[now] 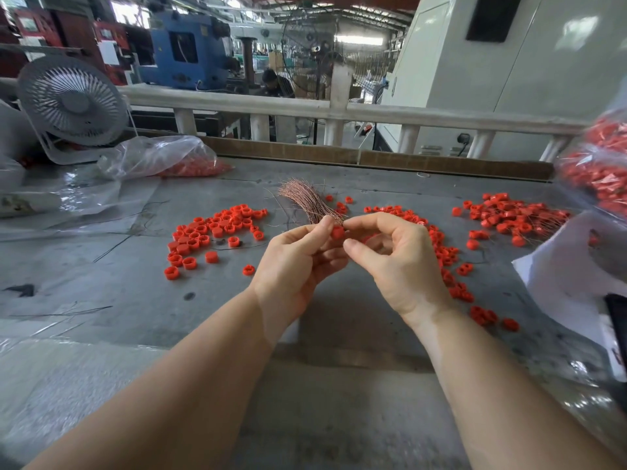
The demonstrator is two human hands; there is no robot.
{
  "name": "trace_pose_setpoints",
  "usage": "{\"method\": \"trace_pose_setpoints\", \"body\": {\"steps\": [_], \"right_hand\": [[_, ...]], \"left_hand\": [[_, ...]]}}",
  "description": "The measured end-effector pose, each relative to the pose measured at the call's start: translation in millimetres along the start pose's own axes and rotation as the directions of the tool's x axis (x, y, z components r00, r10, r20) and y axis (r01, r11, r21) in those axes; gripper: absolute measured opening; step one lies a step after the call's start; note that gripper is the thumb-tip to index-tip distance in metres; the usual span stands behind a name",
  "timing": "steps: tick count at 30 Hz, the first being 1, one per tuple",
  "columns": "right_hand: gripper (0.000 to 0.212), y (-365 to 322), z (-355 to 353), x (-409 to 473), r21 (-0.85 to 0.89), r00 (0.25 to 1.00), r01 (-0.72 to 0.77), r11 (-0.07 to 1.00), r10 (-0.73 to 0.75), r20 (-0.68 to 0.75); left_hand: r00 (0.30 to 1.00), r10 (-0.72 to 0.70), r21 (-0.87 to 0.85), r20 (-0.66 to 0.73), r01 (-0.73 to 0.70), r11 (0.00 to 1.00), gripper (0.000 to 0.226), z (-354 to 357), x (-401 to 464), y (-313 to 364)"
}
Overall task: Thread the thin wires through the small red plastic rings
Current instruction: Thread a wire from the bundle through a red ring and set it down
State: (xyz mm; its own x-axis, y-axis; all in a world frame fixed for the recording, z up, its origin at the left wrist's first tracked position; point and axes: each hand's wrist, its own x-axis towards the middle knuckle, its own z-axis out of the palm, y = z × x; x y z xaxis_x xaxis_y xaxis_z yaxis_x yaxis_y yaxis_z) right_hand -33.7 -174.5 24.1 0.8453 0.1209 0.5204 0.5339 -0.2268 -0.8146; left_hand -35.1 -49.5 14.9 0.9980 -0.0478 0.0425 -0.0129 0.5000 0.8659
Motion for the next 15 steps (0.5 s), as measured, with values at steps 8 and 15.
{"method": "trace_pose_setpoints", "body": {"steps": [8,15], "right_hand": [[0.036,2.2,-0.7,0.8,-0.087,0.999,0.035,0.996,-0.038,-0.031],[0.035,2.6,-0.9,1.0,-0.095,0.998,0.041,0.995,-0.044,-0.033]], "left_hand": [[0.998,-0.047,0.001,-0.031,0.047,0.999,0.024,0.4,1.2,-0.5],[0.998,-0.054,-0.002,-0.042,0.054,0.999,0.025,1.1,1.7,-0.3]]}}
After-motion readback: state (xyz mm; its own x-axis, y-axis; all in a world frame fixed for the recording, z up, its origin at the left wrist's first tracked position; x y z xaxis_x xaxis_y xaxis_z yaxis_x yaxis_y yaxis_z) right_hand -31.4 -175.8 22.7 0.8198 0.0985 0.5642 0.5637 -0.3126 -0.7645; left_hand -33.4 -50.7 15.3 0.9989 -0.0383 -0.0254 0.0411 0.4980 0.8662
